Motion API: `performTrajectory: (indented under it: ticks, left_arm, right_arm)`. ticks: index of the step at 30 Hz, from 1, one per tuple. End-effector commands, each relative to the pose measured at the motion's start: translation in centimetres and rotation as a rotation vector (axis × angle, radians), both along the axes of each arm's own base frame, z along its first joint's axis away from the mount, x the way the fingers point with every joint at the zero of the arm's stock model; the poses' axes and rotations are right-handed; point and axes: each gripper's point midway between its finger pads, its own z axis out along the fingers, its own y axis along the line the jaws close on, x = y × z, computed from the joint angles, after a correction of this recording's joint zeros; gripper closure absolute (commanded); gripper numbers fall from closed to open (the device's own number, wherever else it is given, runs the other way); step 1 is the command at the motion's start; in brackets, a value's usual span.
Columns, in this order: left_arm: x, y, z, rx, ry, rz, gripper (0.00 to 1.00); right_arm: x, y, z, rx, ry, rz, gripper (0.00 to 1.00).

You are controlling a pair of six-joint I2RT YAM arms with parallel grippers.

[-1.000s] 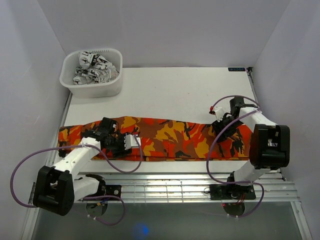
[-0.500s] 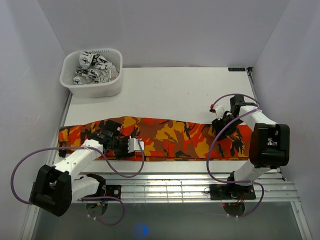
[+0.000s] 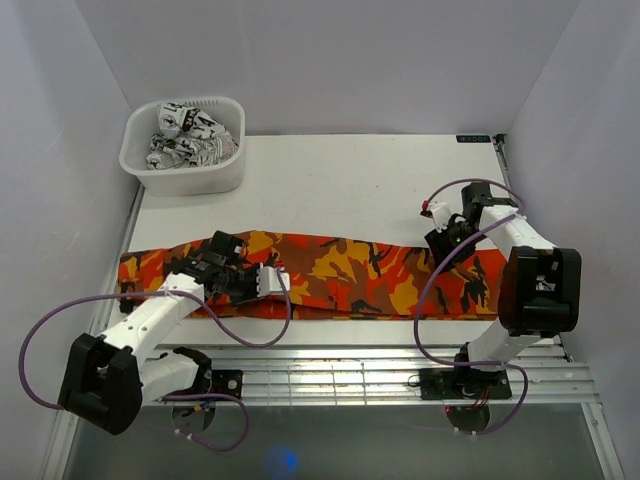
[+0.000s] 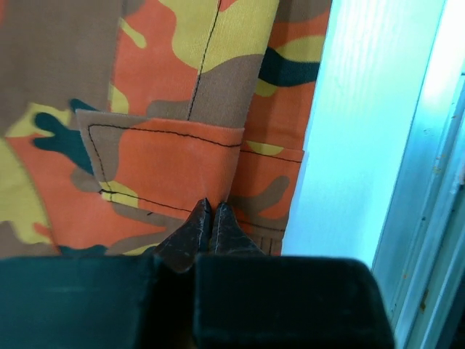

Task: Fold and stack the trousers
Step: Fold the trousers

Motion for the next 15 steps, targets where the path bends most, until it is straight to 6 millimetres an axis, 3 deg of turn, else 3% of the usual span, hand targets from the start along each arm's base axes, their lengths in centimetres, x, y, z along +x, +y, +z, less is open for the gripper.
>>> performTrajectory:
  ticks: [1,5,7,11,15]
  left_arm:
    - [-0.9,-1.7,5.3,-0.106,-0.019,-0.063,1.0]
    - [-3.9,-1.4,6.1,-0.104,0.067,-0.141,1.0]
    - [-5.5,-0.5,4.6,-0.064,0.136,-0.163,1.0]
    - [-9.0,1.8,-1.2,0.051,0.32,-0.177,1.0]
    - [-7.5,1.2,-3.2,0.066,0.395,-0.108,1.0]
  right_arm:
    - [1.4,0.1,2.7,0.002,-0.059,0.023,0.48]
    - [2.4,-0.1,4.2,-0.015,-0.095,0.041,0.48]
    - [3.1,-0.2,4.8,-0.018,-0.112,0.048,0.48]
    - [4.1,0.2,5.2,0.002,-0.093,0.053,0.47]
    - [5.7,1.2,6.4,0.038,-0.106,0.058,0.45]
